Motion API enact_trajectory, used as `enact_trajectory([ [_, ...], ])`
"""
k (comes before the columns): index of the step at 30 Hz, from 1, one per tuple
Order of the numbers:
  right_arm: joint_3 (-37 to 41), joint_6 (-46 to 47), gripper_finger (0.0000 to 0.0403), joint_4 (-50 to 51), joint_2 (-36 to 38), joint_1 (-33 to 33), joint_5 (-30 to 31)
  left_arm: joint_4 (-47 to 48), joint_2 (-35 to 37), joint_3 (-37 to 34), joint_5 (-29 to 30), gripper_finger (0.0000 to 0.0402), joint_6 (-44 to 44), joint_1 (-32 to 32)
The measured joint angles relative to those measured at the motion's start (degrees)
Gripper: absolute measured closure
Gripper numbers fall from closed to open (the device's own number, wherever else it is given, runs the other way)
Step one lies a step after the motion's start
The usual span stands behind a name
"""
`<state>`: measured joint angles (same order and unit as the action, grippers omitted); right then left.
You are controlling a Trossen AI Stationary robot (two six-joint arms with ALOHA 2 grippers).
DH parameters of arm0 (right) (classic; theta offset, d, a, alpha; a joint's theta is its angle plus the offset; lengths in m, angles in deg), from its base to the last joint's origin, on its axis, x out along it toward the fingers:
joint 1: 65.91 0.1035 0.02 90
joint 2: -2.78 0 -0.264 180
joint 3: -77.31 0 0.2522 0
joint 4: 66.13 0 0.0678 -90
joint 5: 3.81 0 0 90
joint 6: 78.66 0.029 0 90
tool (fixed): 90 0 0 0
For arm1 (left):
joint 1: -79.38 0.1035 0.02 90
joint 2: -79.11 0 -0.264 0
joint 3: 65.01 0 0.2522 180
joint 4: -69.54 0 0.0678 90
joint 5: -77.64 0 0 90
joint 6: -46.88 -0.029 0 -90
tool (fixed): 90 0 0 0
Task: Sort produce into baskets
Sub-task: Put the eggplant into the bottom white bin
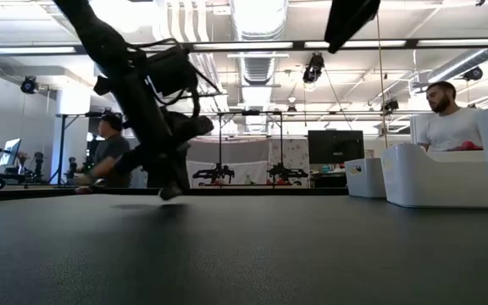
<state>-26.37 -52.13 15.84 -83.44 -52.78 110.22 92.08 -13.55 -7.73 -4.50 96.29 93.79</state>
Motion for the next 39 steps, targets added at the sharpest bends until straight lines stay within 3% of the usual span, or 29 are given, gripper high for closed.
enact_trajectory([
  [5, 1.31, 5.59, 0.0108, -0.08, -1.04, 0.51, -2.02, 0.21, -3.26, 2.81, 0.21, 0.0384, -4.09, -6.18],
  [11, 2.51, 7.12, 0.0110, 0.61, -2.21, 2.89, -3.65, 2.39, -5.68, 7.14, 3.47, 0.0369, -7.84, -8.52],
  [20, 2.88, 7.82, 0.0092, 0.85, -4.76, 4.46, -6.16, 4.19, -4.87, 12.88, 2.92, 0.0280, -24.87, -8.85],
  [28, 4.72, -11.23, 0.0093, -13.22, -7.20, 1.22, -7.04, 27.38, -1.15, 23.14, 1.18, 0.0218, -36.13, -9.29],
  [32, 5.24, -20.39, 0.0104, -21.44, -9.84, -2.47, -13.79, 43.77, 5.32, 24.02, 3.01, 0.0215, -39.83, -10.12],
  [36, 5.30, -30.22, 0.0112, -27.18, -13.82, -6.62, -18.65, 54.08, 15.02, 19.86, 4.18, 0.0217, -36.05, -10.70],
  [39, 5.30, -36.83, 0.0116, -34.95, -17.19, -9.81, -23.51, 53.39, 22.64, 14.97, 4.20, 0.0217, -27.77, -11.28],
])
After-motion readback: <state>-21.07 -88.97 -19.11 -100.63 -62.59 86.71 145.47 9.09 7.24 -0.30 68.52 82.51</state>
